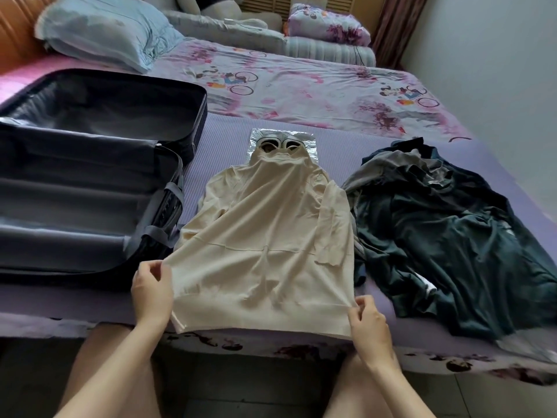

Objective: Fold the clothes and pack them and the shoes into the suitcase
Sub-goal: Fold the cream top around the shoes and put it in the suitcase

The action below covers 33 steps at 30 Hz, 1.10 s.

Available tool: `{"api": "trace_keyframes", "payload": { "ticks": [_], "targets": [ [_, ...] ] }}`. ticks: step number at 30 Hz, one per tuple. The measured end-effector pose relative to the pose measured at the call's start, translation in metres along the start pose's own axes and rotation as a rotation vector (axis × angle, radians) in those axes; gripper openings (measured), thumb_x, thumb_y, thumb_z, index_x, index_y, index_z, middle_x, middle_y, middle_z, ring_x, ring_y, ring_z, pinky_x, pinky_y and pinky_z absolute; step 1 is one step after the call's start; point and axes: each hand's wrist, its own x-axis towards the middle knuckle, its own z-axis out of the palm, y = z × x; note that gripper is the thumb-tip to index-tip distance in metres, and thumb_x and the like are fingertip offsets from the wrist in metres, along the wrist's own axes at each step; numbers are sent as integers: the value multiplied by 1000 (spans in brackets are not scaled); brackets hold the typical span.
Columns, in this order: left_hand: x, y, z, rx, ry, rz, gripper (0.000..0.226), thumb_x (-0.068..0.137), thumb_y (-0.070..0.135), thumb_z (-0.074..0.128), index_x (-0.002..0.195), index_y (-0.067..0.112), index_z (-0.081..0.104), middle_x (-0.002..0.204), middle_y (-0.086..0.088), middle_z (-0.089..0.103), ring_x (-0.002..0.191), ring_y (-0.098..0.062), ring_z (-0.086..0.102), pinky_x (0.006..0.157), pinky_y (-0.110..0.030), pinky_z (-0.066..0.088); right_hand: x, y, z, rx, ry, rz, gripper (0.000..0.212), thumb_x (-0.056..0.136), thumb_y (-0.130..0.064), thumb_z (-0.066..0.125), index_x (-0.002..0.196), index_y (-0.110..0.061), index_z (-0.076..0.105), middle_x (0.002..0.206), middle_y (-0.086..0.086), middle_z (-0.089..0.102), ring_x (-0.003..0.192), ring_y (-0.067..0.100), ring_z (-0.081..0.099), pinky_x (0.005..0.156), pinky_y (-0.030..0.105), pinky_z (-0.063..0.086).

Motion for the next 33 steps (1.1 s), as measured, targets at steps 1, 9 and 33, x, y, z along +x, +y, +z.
{"api": "trace_keyframes", "payload": {
  "ticks": [1,9,33],
  "targets": [
    [-2,-2,1,21,-12,2,21,95,18,49,106,1,55,108,-21,57,94,-30,50,77,-33,36,0,8,-2,-74,-22,26,11,96,-16,43,103,-11,50,84,8,62,84,33,60,65,37,41],
    [-28,-17,24,196,-240,-26,28,87,25,62,108,8,55,106,-12,59,97,-27,54,76,-37,42,12,31,-31,-468,53,99,9,94,-17,40,101,-14,43,93,11,66,91,32,61,63,34,35],
    [61,47,89,384,-219,237,22,92,17,53,113,10,57,109,-10,63,102,-31,57,85,-43,47,141,-64,11,-354,170,-88,60,89,-42,58,135,-8,43,128,15,50,117,30,41,101,35,31]
  ]
}}
